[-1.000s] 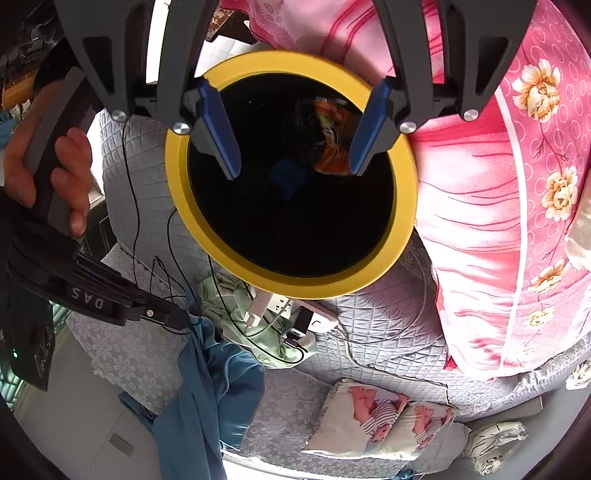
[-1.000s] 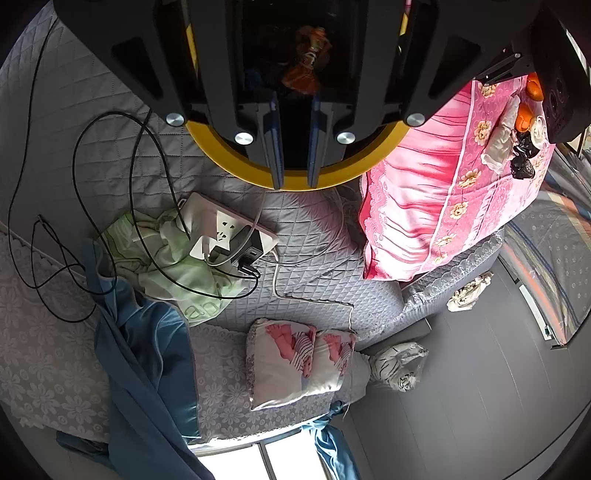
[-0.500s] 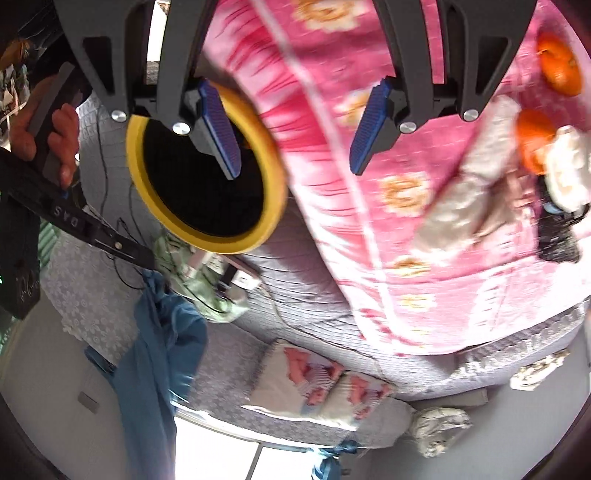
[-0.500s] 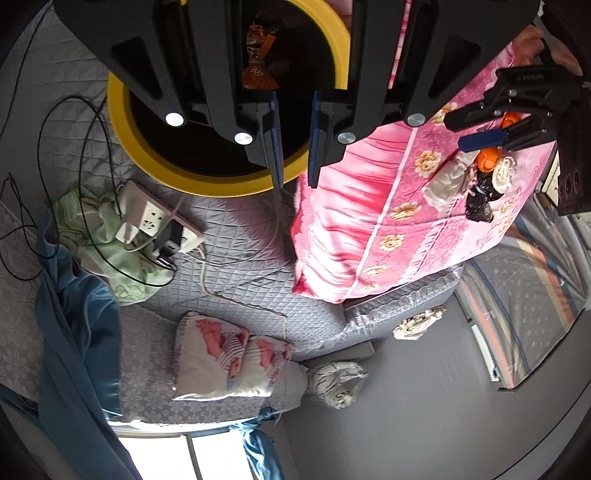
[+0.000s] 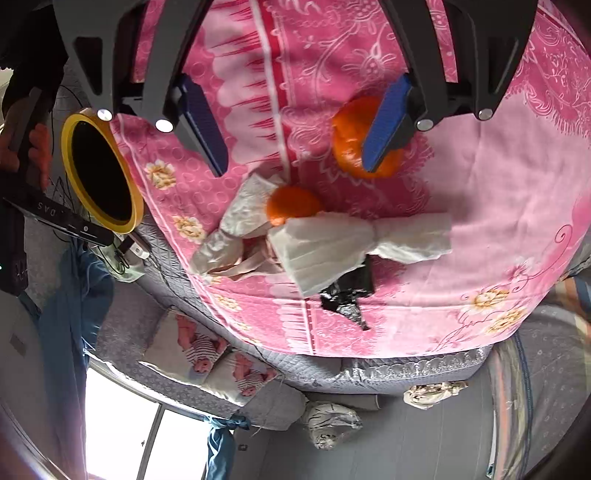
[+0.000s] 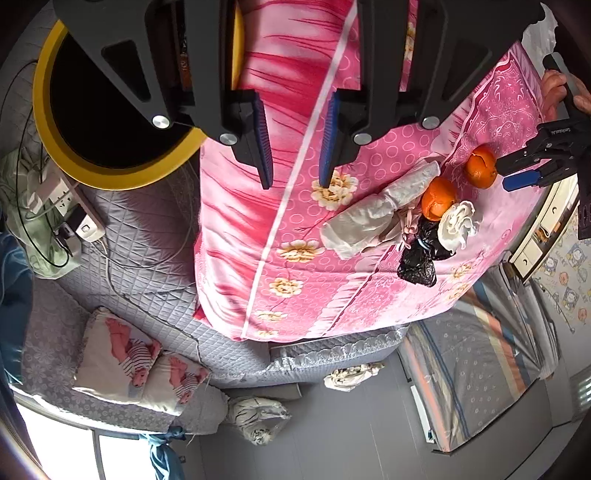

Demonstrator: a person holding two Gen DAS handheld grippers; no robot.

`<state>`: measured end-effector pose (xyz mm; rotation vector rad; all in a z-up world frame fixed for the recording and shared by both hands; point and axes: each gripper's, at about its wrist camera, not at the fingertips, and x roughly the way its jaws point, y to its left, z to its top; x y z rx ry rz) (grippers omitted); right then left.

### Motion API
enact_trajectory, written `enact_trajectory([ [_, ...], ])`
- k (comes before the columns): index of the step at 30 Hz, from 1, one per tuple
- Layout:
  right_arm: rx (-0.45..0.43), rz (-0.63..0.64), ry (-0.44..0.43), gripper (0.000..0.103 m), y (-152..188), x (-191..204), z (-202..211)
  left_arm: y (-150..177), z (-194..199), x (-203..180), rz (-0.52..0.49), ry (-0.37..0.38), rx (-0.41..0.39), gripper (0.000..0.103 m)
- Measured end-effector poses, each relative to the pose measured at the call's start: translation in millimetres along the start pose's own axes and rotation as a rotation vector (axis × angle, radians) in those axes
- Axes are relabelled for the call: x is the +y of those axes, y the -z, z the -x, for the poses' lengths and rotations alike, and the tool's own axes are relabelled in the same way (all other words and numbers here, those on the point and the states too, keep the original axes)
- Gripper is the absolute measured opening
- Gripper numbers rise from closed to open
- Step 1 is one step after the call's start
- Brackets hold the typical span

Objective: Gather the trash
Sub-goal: 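Move both open tools back over the trash on the bed, then close the left tool on a mandarin while the right tool grasps a white tissue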

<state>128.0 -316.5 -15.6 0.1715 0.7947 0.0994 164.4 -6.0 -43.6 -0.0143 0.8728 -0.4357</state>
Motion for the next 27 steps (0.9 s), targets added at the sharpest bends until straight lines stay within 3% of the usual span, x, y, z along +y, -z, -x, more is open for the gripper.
enact_trajectory([
  [3, 0.025, 0.004, -0.050, 0.039, -5, 13, -18, 9, 4, 17, 0.015, -0.015, -0.011, 0.077],
  [6, 0.034, 0.018, -0.059, 0.041, -11, 22, -35, 15, 6, 28, 0.023, -0.019, -0.017, 0.077],
  [9, 0.041, 0.015, -0.103, 0.055, -18, 27, -51, 18, 1, 32, 0.037, -0.012, -0.008, 0.080],
  [11, 0.046, 0.017, -0.121, 0.056, -23, 28, -61, 21, -2, 35, 0.046, -0.006, -0.001, 0.080],
  [13, 0.036, 0.026, -0.131, 0.064, -27, 27, -69, 22, -6, 37, 0.051, 0.001, 0.002, 0.080],
  [19, 0.056, 0.048, -0.198, 0.069, -35, 22, -93, 21, -18, 37, 0.049, 0.013, 0.021, 0.080],
  [27, 0.090, 0.067, -0.202, 0.068, -41, 23, -118, 16, -32, 38, 0.049, 0.009, 0.032, 0.080],
])
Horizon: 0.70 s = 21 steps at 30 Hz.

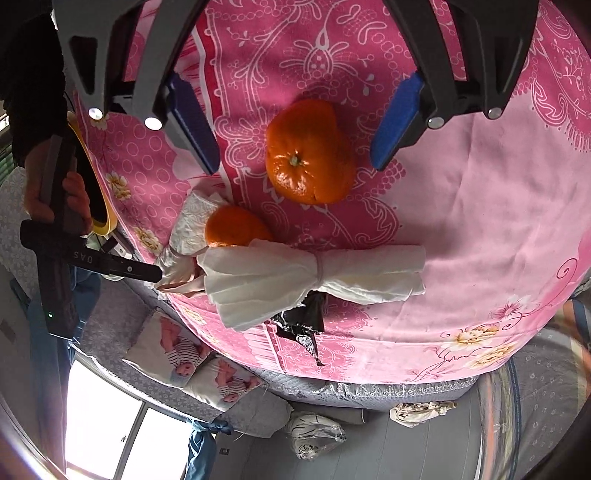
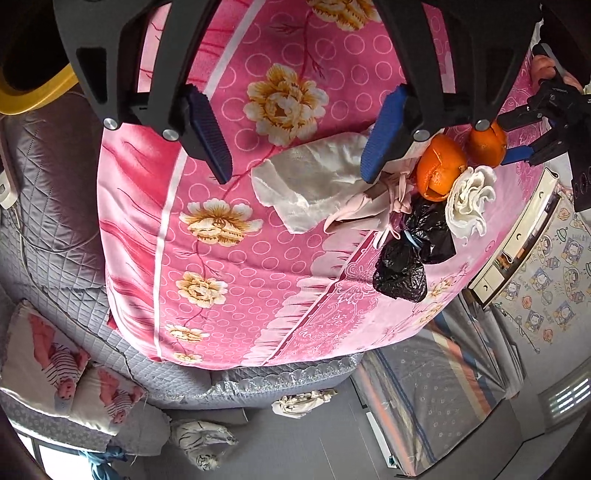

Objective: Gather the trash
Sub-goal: 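Close the left tool on a mandarin while the right tool grasps a white tissue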

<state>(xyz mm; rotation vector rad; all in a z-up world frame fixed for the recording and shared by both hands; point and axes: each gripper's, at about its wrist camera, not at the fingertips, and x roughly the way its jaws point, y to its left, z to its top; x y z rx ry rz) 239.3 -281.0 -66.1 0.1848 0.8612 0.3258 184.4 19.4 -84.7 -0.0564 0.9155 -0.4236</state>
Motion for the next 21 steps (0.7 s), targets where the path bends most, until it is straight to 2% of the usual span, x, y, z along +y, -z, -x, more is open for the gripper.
enact_trajectory([
  [6, 0.014, 0.006, -0.001, 0.063, -3, 3, -13, -4, -9, 1, 0.013, 0.001, 0.003, 0.079],
  [9, 0.021, 0.015, 0.001, 0.060, -3, 6, -18, -5, -14, -2, -0.003, -0.008, -0.001, 0.072],
  [11, 0.024, 0.022, 0.005, 0.053, -3, 8, -20, -3, -16, -4, -0.008, -0.024, -0.004, 0.069],
  [13, 0.030, 0.029, 0.006, 0.044, -3, 10, -22, -2, -19, -3, -0.008, -0.033, -0.003, 0.055],
  [15, 0.029, 0.043, 0.014, 0.037, -2, 13, -22, -2, -20, -1, 0.001, -0.029, 0.002, 0.048],
  [19, 0.009, 0.071, 0.031, 0.016, 1, 17, -15, -1, -19, -1, 0.003, -0.040, -0.004, 0.044],
  [21, -0.004, 0.070, 0.037, 0.012, 2, 18, -10, -1, -19, -3, 0.000, -0.046, -0.006, 0.043],
])
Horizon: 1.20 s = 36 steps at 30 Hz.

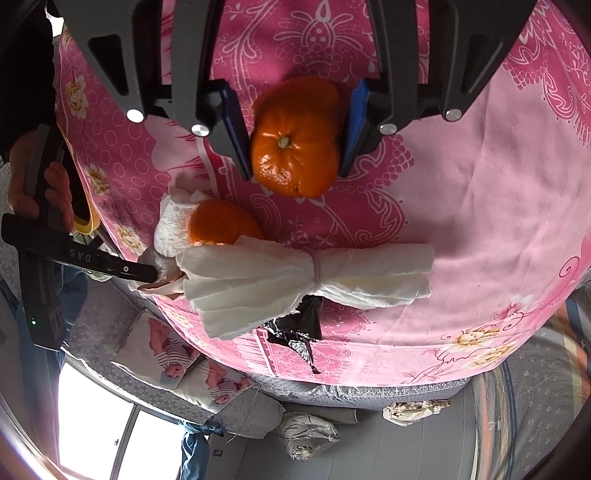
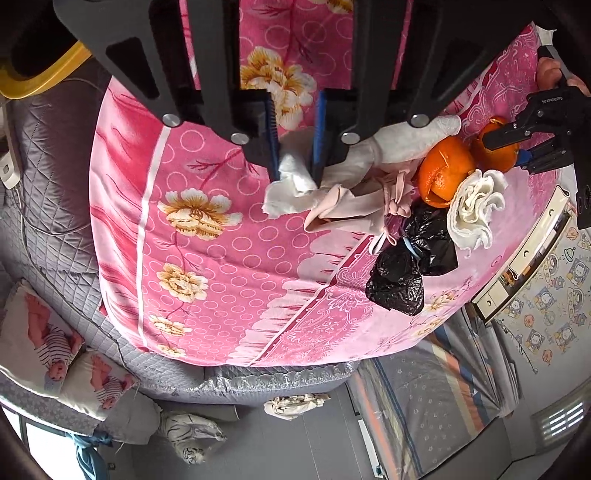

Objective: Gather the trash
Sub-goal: 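Close the left tool on a mandarin while the right tool grasps a white tissue, then carry the mandarin and tissue with both tools over the bin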

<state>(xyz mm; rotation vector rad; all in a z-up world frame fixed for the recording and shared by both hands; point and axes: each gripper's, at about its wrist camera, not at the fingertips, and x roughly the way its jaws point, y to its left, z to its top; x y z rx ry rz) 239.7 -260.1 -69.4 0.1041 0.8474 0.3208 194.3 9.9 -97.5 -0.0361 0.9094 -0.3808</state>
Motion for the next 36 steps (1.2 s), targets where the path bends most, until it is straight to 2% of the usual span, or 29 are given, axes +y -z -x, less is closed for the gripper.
enact_trajectory([
  [8, -0.017, -0.034, -0.055, 0.008, 2, 0, 16, 1, 8, -1, 0.007, -0.002, -0.010, 0.042],
  [16, -0.059, -0.039, -0.128, 0.007, 7, 10, 50, 4, 21, 0, 0.026, 0.011, -0.022, 0.042],
  [24, -0.131, -0.005, -0.126, 0.007, 13, 26, 89, 10, 43, -3, 0.026, 0.012, -0.057, 0.042],
  [36, -0.211, -0.035, -0.133, 0.007, 20, 18, 137, 13, 86, -23, -0.004, 0.022, -0.125, 0.042],
])
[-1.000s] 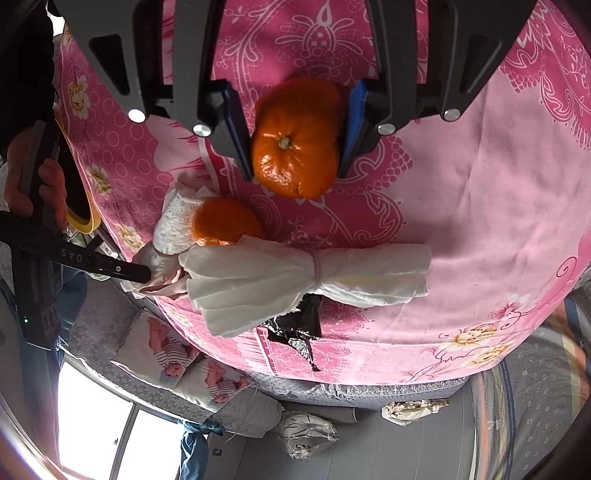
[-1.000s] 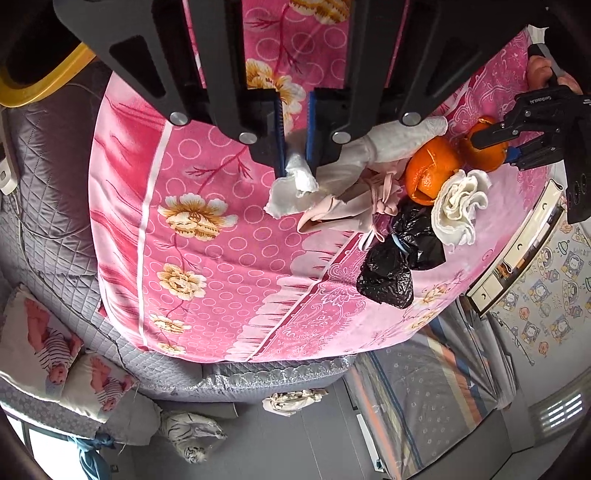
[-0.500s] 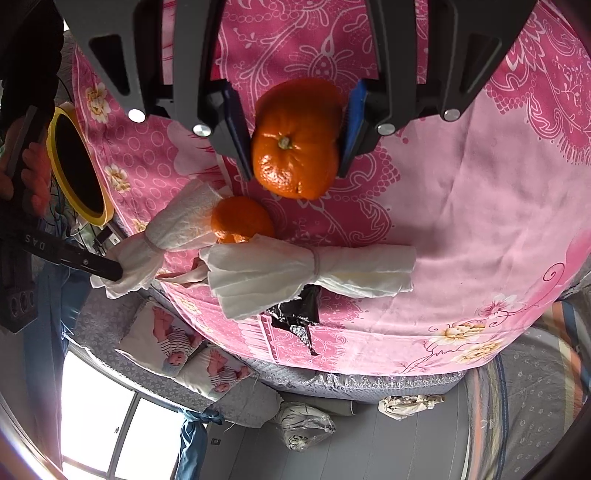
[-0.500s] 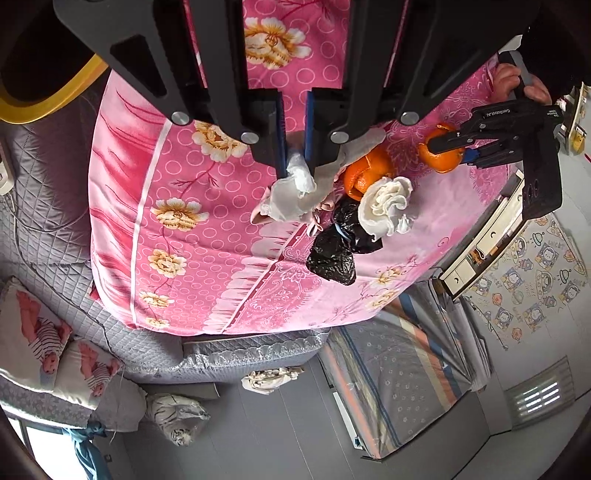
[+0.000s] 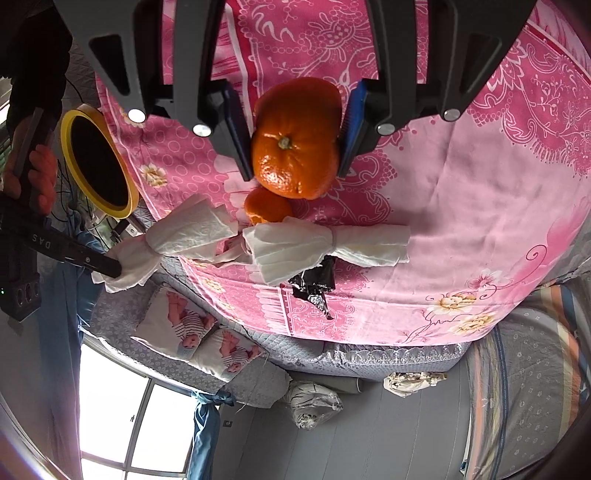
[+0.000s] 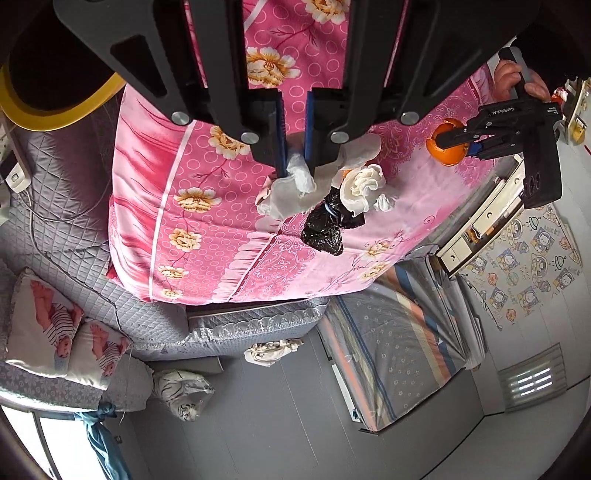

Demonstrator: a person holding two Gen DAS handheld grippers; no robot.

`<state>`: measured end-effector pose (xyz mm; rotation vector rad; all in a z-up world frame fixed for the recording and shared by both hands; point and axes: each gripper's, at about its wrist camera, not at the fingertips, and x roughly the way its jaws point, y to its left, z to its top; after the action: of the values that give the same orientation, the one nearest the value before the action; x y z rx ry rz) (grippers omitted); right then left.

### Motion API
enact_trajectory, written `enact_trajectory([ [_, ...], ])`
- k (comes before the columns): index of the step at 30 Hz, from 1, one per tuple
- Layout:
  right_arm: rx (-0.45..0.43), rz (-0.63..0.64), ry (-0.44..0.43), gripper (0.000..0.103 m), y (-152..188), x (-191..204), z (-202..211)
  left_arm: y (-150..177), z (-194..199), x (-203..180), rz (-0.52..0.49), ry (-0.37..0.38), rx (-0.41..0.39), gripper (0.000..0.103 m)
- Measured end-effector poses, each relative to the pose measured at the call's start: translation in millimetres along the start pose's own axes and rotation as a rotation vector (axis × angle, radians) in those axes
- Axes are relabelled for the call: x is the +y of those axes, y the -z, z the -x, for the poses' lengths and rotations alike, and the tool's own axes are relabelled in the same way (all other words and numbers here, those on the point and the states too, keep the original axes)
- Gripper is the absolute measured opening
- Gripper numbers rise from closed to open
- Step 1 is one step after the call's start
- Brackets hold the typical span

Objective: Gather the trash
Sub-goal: 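Carry the mandarin and tissue with both tools over the bin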

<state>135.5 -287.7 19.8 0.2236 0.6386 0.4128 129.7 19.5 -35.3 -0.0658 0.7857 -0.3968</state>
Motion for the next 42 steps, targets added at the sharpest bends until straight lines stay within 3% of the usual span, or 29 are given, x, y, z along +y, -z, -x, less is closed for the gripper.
enact_trajectory([
  [20, -0.094, -0.066, 0.067, 0.007, 11, -35, 61, -10, 13, -79, -0.135, 0.084, -0.017, 0.042],
  [42, -0.171, -0.178, 0.258, 0.007, 30, -113, 120, -19, -22, -197, -0.333, 0.256, 0.062, 0.042],
])
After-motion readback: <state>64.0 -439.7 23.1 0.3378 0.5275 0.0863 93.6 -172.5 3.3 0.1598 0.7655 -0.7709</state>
